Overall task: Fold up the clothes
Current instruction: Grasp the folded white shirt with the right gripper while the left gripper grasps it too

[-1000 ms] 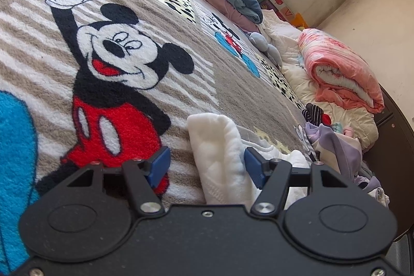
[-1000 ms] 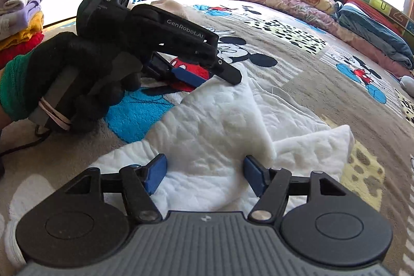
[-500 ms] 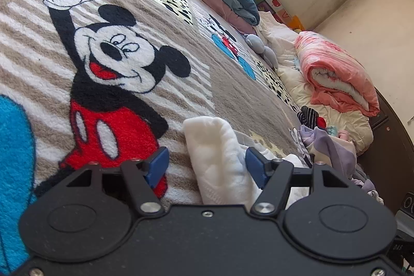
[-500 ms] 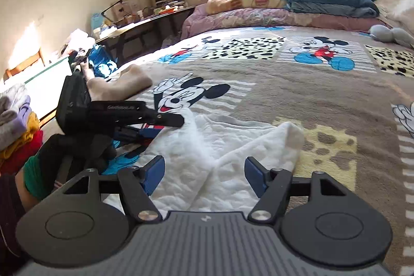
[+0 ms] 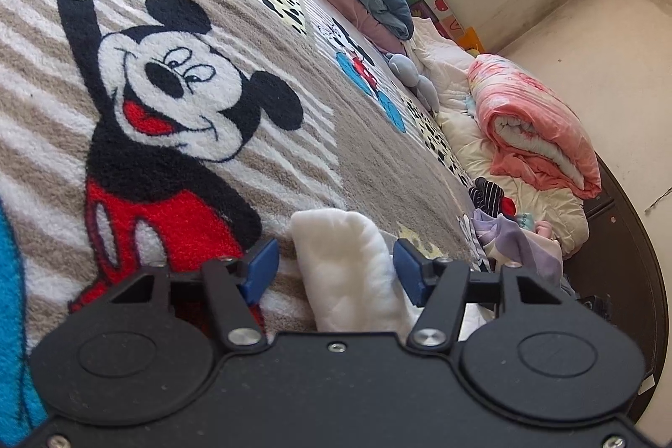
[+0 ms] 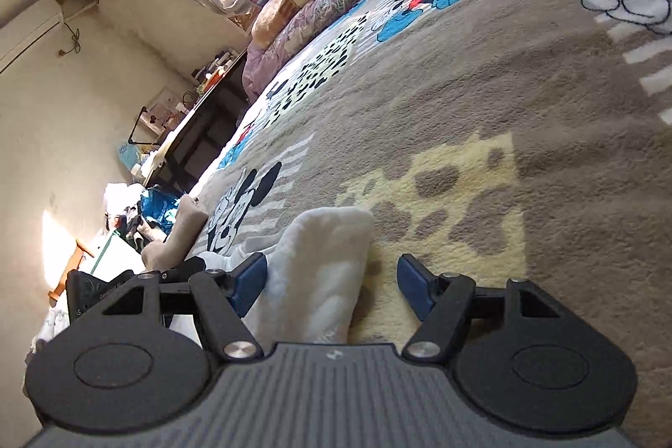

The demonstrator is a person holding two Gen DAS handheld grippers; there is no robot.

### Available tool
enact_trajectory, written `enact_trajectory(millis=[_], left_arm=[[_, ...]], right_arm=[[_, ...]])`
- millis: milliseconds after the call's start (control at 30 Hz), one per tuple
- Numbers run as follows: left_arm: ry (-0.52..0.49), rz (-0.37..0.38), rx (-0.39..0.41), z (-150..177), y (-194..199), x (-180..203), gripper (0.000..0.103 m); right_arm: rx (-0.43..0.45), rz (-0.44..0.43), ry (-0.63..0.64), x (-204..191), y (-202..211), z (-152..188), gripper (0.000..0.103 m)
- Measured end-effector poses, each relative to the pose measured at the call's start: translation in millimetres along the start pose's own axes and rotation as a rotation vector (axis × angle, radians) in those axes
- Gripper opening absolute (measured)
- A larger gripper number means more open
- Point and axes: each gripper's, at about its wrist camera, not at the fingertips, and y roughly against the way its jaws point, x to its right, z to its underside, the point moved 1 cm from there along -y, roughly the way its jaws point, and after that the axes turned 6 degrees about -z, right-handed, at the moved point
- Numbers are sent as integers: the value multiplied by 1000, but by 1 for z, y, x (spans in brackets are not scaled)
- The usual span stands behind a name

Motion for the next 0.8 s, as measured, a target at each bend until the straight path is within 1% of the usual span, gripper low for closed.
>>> enact_trajectory(millis=[67,133,233,267,300,333,367,400,500,567,700,800], left_arm=[[-15,-6,2,1,-1,2,52],[-30,-13,5,2,-2,5,47],[-52,-23,8,3,-4,8,42],[-59,-26,9,3,-4,9,37],[-67,-29,10,4,-5,10,34],[-74,-32,12,4,-5,12,31],[-82,-34,14,5,-6,13,24],[-96,-20,28,5,-3,16,22],[-156,37,91,6,11,29,22],[-209,54,130,9,20,39,22],[-292,93,206,15,39,53,22],[-335,137,261,22,55,60,22]], right_arm=[[-7,-42,-15,7,-7,-5,69],[-23,-71,-23,10,-13,-10,66],[-55,-94,-13,11,-21,-11,52],[-63,-98,-7,10,-23,-11,42],[-63,-95,10,8,-23,-9,34],[-51,-85,37,4,-22,-7,32],[-39,-77,65,0,-20,-5,29],[-24,-73,94,-5,-17,-4,28],[28,-66,190,-23,-5,0,26],[56,-63,240,-34,3,2,26],[99,-61,357,-61,21,2,26],[110,-80,419,-80,36,6,26]])
